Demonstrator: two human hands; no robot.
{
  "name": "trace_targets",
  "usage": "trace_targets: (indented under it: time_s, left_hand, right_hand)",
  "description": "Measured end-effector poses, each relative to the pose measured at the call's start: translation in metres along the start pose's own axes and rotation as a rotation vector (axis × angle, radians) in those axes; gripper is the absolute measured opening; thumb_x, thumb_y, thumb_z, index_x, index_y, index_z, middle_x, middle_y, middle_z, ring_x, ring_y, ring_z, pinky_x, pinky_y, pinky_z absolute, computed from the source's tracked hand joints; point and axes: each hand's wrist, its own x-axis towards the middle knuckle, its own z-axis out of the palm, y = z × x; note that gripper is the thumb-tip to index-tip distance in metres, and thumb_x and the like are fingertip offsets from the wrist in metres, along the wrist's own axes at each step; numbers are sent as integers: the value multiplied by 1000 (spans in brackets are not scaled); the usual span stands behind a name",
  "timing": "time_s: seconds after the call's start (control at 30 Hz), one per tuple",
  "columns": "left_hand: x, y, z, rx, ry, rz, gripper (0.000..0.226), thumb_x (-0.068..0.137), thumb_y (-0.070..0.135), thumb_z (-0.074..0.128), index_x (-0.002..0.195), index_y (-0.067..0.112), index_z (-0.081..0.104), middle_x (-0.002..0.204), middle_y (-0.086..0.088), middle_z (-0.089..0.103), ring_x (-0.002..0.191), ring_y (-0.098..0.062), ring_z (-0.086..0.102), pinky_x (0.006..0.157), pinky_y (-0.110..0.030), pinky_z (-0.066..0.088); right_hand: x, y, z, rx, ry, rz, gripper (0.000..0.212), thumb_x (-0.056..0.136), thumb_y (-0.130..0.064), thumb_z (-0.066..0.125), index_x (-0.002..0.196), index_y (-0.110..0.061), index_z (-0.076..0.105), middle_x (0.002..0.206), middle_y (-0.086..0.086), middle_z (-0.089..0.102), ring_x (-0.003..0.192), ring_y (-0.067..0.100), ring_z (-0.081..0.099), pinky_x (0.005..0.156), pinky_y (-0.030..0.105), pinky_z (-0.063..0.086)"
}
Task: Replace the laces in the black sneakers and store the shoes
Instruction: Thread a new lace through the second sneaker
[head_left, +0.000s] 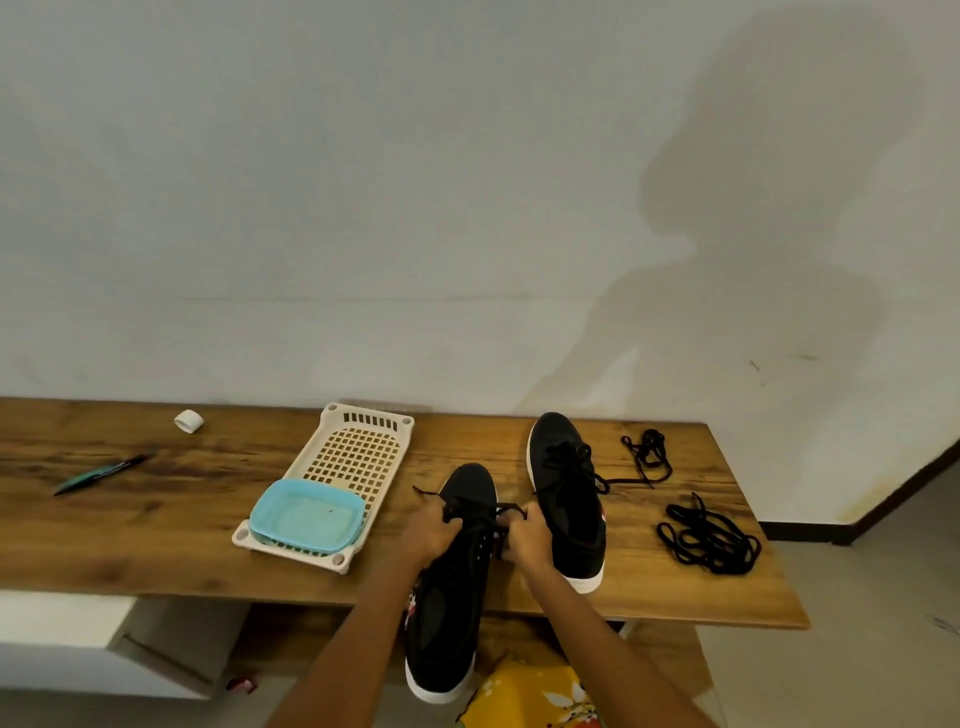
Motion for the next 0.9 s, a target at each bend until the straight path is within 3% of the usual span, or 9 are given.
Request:
trace_targets:
  time_s: [0.1, 0.2, 0.27, 0.33, 0.43, 0.53, 0.7, 0.77, 0.9]
  left_hand:
    - [-4, -4, 3, -135, 30, -50, 37, 95, 21, 50, 127, 9, 39, 120, -15, 56, 109, -31, 58, 86, -38, 49]
    - [-6, -7, 3, -273, 32, -94, 32, 95, 22, 51, 122, 10, 41, 116, -13, 56, 107, -31, 58, 76, -37, 51]
    - [-7, -10, 0, -303, 32, -90, 20, 95, 23, 51, 110, 11, 47, 101, -12, 55, 87, -24, 60, 59, -30, 44]
    - [-5, -7, -12, -362, 78, -93, 15, 96, 24, 49, 90, 11, 52, 82, -8, 53, 67, -16, 51, 56, -27, 39]
    - [3, 8, -49, -581, 298, -127, 23, 96, 18, 47, 74, 12, 51, 62, -4, 45, 57, -22, 42, 48, -24, 29]
    - [9, 28, -89, -666, 436, -74, 18, 93, 16, 48, 89, 5, 61, 72, -22, 54, 70, -42, 44, 58, -26, 31]
    - [1, 56, -140, -477, 695, 58, 35, 98, 17, 36, 101, 1, 66, 104, -15, 65, 98, -31, 59, 81, -32, 42]
    - [4, 56, -150, -519, 725, 37, 35, 98, 17, 36, 103, 2, 67, 110, -15, 64, 98, -32, 58, 81, -33, 45]
    - [9, 57, -133, -523, 661, 70, 32, 98, 17, 39, 102, 3, 68, 121, -12, 61, 109, -31, 57, 94, -37, 46]
  right_hand:
    - [-2, -11, 4, 131, -56, 65, 13, 92, -4, 48, 82, -12, 45, 81, 9, 57, 72, 21, 59, 56, 33, 50]
    - [-2, -20, 2, -49, -133, 9, 14, 94, -9, 45, 81, -11, 49, 77, 7, 55, 70, 21, 56, 58, 33, 48]
    - [-1, -32, -1, -287, -195, -79, 24, 96, -13, 41, 78, -4, 53, 68, 8, 51, 58, 19, 50, 53, 31, 41]
    - [-1, -52, -8, -429, -221, -105, 32, 98, -21, 40, 70, -8, 49, 59, 4, 43, 47, 15, 39, 45, 26, 33]
    - [-2, -95, -22, -278, -224, -70, 32, 98, -25, 47, 68, -13, 46, 53, 0, 37, 43, 12, 34, 42, 24, 29]
    - [-3, -136, -36, -92, -174, -58, 28, 96, -25, 52, 70, -11, 53, 48, -3, 35, 44, 11, 30, 48, 24, 29]
    - [-2, -170, -52, 316, -5, -135, 10, 94, -12, 52, 97, -8, 60, 58, 1, 38, 49, 12, 34, 49, 24, 40]
    - [-2, -161, -50, 277, 1, -141, 11, 95, -12, 50, 97, -7, 60, 60, 2, 42, 51, 12, 39, 55, 26, 45]
    - [-8, -101, -23, -113, -143, -70, 10, 97, -7, 47, 94, -5, 57, 71, 5, 53, 58, 13, 51, 55, 24, 47]
